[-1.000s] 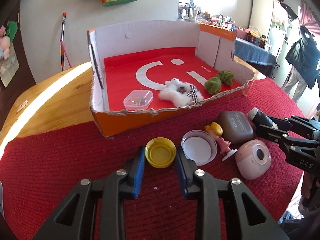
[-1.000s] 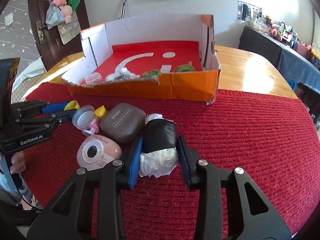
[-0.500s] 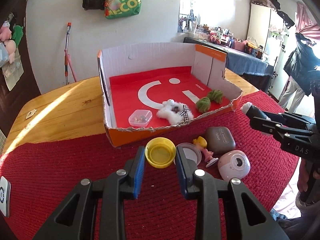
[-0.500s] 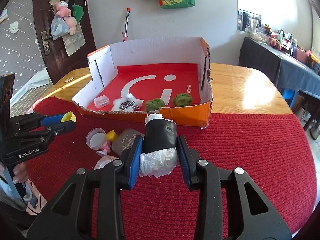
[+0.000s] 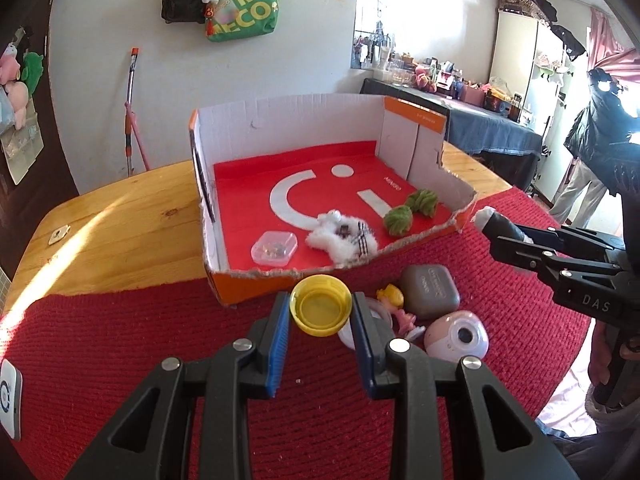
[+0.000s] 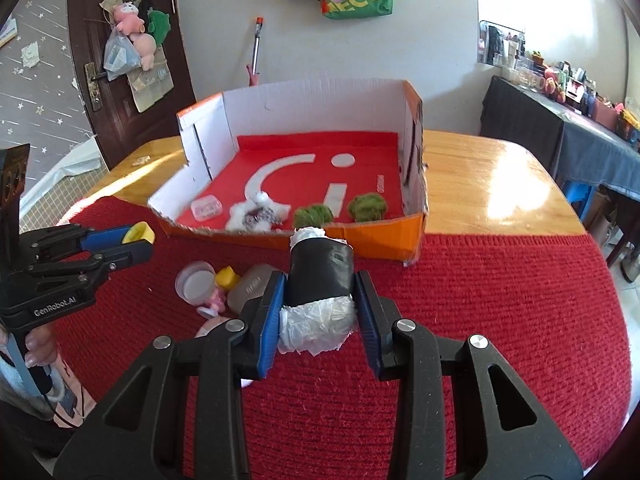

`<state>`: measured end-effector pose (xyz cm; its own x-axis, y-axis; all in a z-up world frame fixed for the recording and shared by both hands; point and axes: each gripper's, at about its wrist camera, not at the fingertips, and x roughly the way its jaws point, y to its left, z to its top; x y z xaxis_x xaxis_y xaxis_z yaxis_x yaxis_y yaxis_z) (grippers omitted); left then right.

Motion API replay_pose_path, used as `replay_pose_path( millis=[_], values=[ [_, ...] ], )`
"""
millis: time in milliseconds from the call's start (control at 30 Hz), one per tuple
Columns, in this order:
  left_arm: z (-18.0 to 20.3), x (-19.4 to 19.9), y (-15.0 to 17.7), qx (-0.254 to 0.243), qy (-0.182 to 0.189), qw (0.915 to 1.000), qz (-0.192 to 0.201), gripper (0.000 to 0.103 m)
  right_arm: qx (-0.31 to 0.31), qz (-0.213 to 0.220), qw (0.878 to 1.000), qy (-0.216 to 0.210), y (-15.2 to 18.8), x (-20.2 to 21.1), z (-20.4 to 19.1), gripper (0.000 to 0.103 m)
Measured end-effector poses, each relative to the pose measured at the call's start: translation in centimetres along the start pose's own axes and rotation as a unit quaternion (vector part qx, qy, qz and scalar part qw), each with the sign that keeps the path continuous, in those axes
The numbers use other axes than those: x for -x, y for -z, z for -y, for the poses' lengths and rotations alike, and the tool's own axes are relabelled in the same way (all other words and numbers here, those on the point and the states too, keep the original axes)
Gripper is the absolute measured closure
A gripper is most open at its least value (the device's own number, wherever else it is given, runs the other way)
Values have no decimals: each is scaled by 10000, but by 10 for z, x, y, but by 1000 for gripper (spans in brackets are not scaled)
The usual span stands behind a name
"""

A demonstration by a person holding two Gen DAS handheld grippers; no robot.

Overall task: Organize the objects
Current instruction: 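Carry the yellow cap with the left gripper while the right gripper carries the black roll into the box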

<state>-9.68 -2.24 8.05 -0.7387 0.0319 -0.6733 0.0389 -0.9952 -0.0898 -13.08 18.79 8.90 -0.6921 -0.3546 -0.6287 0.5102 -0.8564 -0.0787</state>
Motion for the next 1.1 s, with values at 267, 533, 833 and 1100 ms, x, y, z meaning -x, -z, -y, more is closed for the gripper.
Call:
replay_pose_path(
  millis=[267, 533, 833, 1100],
  values=[
    [-10, -17, -44, 76, 49, 9999, -77, 72, 336, 98, 9994, -66, -52, -9, -4, 70],
    [-24, -70, -84, 86, 147, 9983, -563, 72, 466, -489, 9976, -156, -94, -72, -2, 70],
    [-26, -115, -92, -132, 35, 9944, -1044, 72, 553, -1254, 9906, -39, -103, -133, 8, 70],
    [-33, -137, -91, -184, -11, 9910, -1327, 72, 717, -1563, 9851, 16, -100, -151, 8, 70]
  ],
)
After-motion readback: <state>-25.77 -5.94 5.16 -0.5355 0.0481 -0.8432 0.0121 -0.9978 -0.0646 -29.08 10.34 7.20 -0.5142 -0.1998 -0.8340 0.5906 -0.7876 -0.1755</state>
